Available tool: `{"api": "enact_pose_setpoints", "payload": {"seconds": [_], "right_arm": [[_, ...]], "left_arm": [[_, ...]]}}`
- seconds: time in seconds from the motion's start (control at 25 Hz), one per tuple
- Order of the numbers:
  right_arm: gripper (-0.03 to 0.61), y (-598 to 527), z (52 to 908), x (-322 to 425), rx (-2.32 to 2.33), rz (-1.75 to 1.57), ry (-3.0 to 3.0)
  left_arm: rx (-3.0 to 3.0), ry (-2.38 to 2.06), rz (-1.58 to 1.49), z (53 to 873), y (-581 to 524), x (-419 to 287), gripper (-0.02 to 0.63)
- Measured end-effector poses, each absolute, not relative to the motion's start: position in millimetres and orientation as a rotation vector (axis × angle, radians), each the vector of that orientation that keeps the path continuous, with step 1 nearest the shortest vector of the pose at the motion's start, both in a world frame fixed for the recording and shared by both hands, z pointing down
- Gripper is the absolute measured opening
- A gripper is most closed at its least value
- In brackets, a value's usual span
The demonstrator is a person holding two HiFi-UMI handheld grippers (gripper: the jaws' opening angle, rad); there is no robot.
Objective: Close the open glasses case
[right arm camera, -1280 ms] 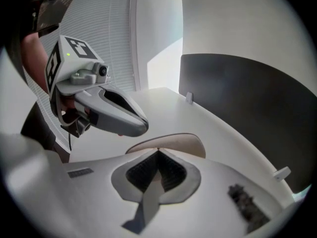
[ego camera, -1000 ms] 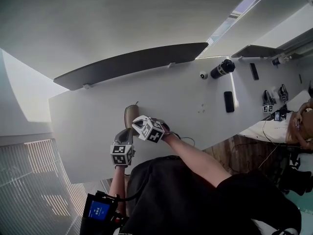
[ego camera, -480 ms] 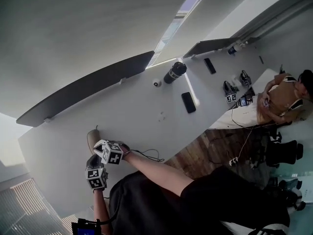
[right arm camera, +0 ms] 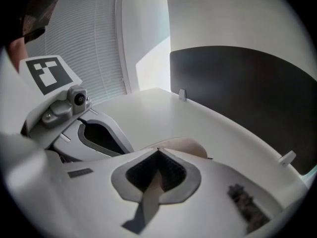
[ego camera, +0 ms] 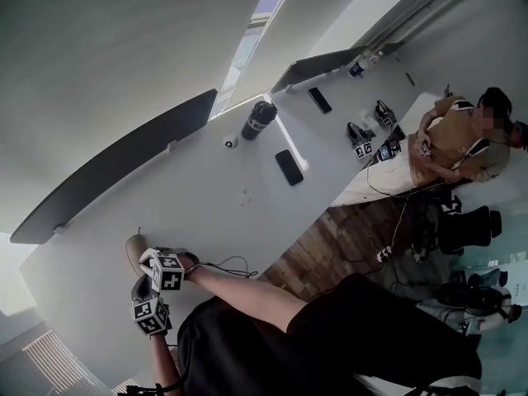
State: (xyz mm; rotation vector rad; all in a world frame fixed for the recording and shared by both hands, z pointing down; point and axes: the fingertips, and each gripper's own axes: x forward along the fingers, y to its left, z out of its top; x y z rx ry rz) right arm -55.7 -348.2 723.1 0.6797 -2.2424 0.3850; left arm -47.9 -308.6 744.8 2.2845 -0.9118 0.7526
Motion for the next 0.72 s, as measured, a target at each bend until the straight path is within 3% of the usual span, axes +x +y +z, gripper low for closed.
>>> {"api": "enact_pose_setpoints", "payload": {"seconds": [0.4, 0.72], "right_arm": [[0.005, -349.2, 720.9, -54.3, 0.716, 0.445, -2.243], [0.005, -349.3, 715.7, -53.2, 0.726, 0.485, -2.246]], "left_arm": [[2.275, -0.873, 0.687, 706.7, -323.4, -30.9, 0.005], [2.207, -0.849, 0.653, 727.8, -313.3, -41.8, 0.005]]}}
